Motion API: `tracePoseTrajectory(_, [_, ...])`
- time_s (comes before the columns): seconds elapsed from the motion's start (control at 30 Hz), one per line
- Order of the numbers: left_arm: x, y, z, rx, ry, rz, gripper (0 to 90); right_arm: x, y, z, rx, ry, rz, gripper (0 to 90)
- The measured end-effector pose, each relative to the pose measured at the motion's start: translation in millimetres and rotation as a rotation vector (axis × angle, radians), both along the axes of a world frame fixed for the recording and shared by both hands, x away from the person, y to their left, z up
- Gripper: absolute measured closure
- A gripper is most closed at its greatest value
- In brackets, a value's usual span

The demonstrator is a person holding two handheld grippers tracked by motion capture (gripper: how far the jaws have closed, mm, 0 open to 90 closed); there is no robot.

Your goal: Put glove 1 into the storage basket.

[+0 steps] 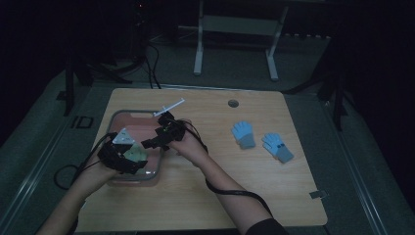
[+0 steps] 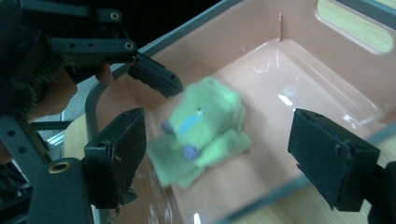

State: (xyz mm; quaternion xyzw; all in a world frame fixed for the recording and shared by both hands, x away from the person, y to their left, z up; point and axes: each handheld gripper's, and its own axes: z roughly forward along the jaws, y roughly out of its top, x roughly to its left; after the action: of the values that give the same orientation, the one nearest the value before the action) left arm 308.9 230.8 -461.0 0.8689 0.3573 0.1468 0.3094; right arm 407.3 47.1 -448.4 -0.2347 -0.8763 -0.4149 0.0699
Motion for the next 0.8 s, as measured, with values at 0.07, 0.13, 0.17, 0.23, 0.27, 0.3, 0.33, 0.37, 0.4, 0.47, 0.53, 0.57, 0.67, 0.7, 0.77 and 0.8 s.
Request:
tracePoseTrajectory(0.07, [-0.7,-8.5,2.9,0.010,0.002,-0.018,16.4,-2.6,-7.8,1.3,0.001,-0.006,0.002,19.4])
tracePoseTrajectory(0.13, [-1.4,-19.3,5.8,0.014,0.002,-0.039,16.3,-5.2,-18.4,1.5,0.000,-0.013,0.004,19.4])
tracePoseTrajectory(0.17, [-1.5,-22.3,6.6,0.010,0.002,-0.042,16.4,-5.7,-20.8,1.4,-0.002,-0.018,0.006,19.4])
tracePoseTrajectory(0.23, [-2.4,-30.0,8.5,0.011,-0.008,-0.057,16.3,-6.9,-26.7,1.5,-0.002,-0.030,0.004,19.4])
tracePoseTrajectory(0.27, [-2.7,-33.5,9.4,0.007,-0.012,-0.063,16.3,-7.7,-30.4,1.8,-0.001,-0.037,0.000,19.4])
tracePoseTrajectory(0.3, [-3.2,-37.0,10.1,0.004,-0.016,-0.069,16.3,-8.6,-34.4,2.3,0.004,-0.045,-0.008,19.4])
tracePoseTrajectory(0.33, [-3.7,-40.5,10.8,0.002,-0.023,-0.072,16.3,-9.2,-38.4,2.7,0.009,-0.052,-0.014,19.5])
tracePoseTrajectory(0.37, [-3.9,-44.0,11.3,-0.003,-0.024,-0.079,16.3,-9.5,-42.9,3.2,0.010,-0.061,-0.017,19.5])
tracePoseTrajectory(0.4, [-4.0,-47.6,11.6,-0.007,-0.023,-0.081,16.3,-9.7,-47.4,3.3,0.013,-0.071,-0.028,19.5])
tracePoseTrajectory(0.47, [-4.5,-55.2,12.0,-0.009,-0.029,-0.090,16.3,-8.8,-58.4,3.4,0.006,-0.076,-0.044,19.6])
tracePoseTrajectory(0.53, [-5.5,-64.6,12.1,-0.016,-0.035,-0.107,16.3,-8.1,-67.4,3.1,0.001,-0.081,-0.060,19.6])
tracePoseTrajectory(0.57, [-5.7,-68.8,11.8,-0.019,-0.037,-0.117,16.3,-7.6,-73.8,2.7,0.002,-0.080,-0.061,19.6])
tracePoseTrajectory(0.67, [-5.5,-78.9,10.4,-0.024,-0.035,-0.133,16.3,-7.0,-87.9,0.8,0.000,-0.085,-0.070,19.6])
tracePoseTrajectory(0.7, [-5.6,-82.3,9.8,-0.026,-0.035,-0.138,15.9,-6.8,-91.0,0.1,0.000,-0.082,-0.073,19.6])
tracePoseTrajectory(0.77, [-6.1,-89.3,8.6,-0.035,-0.032,-0.153,15.8,-6.8,-98.6,-2.0,0.001,-0.085,-0.075,19.5])
tracePoseTrajectory(0.8, [-7.0,-93.0,7.8,-0.031,-0.045,-0.162,15.8,-7.3,-102.0,-2.9,-0.001,-0.084,-0.076,19.4])
